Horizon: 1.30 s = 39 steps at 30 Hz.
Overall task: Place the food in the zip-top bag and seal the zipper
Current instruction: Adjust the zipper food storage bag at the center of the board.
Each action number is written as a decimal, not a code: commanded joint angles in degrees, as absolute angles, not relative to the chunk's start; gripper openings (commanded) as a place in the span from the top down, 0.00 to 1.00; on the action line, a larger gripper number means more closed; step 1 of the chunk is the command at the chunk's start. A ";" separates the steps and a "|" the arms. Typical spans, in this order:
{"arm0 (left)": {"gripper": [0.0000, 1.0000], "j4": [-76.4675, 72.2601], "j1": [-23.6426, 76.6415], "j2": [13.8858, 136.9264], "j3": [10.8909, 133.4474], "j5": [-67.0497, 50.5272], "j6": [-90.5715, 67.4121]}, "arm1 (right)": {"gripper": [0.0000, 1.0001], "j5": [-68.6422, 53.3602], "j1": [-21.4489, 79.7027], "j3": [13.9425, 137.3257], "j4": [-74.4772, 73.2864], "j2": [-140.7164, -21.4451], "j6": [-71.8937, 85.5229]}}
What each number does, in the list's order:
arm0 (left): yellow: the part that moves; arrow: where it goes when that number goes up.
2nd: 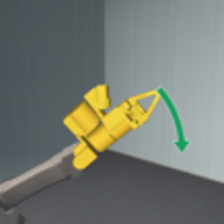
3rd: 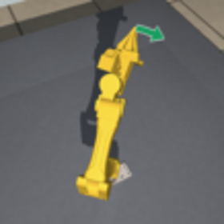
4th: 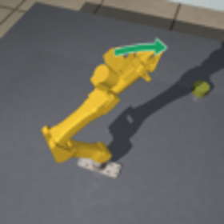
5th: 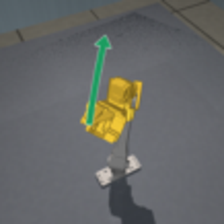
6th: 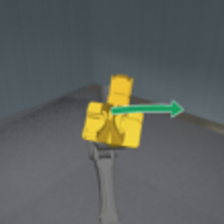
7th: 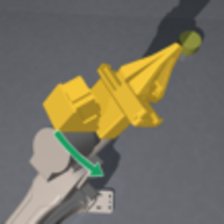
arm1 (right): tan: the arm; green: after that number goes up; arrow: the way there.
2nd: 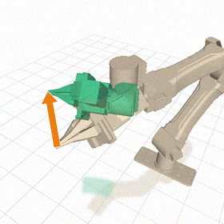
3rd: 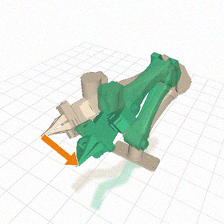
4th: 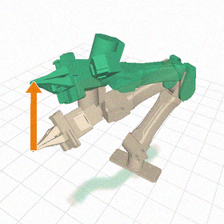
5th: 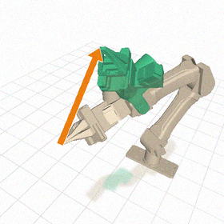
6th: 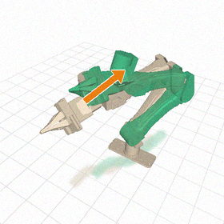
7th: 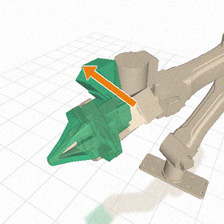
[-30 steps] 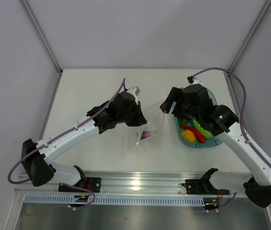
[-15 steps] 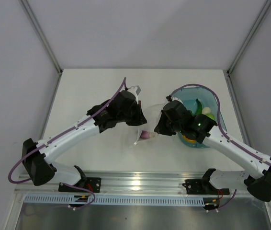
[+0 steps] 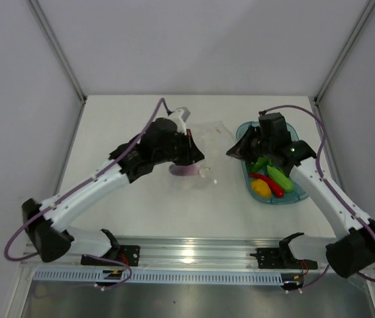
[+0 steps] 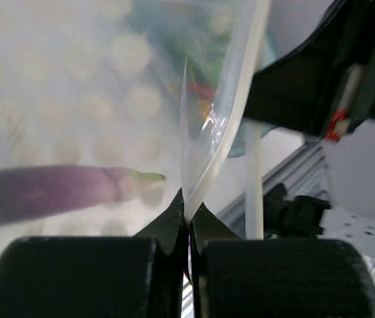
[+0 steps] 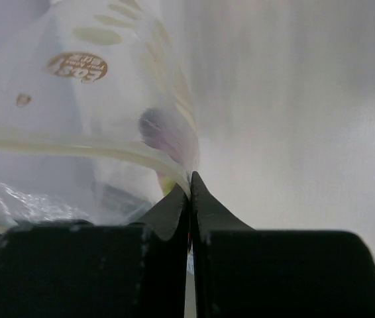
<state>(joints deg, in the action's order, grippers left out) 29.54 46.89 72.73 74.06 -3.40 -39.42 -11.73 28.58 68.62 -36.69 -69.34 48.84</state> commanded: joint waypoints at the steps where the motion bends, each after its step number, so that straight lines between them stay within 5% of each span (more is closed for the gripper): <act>1: 0.99 31.98 45.27 81.29 73.12 -6.76 -36.65 | 1.00 -21.79 21.54 67.75 -34.62 -77.66 44.41; 6: 0.99 30.24 45.00 77.89 71.90 -8.53 -34.19 | 1.00 -11.96 28.72 76.46 -40.69 -77.44 39.47; 14: 0.99 27.62 45.00 67.95 69.98 -6.95 -32.96 | 1.00 -6.34 36.73 72.51 -38.95 -68.92 39.82; 22: 0.99 32.68 43.51 81.20 71.27 -13.26 -35.51 | 1.00 -4.22 39.46 71.17 -37.35 -69.69 37.89; 27: 0.99 23.74 44.47 68.93 66.01 -7.75 -37.43 | 1.00 4.05 44.74 74.88 -41.75 -70.14 37.26; 31: 0.99 27.67 43.95 73.72 64.69 -8.87 -36.65 | 1.00 2.64 43.51 71.11 -41.22 -70.04 39.46; 36: 1.00 23.32 44.12 75.78 61.01 -13.62 -37.88 | 0.95 4.65 43.06 69.61 -45.26 -74.44 39.82; 39: 0.99 23.72 44.12 72.78 62.83 -12.31 -37.80 | 0.76 5.19 43.68 72.14 -45.44 -73.22 37.72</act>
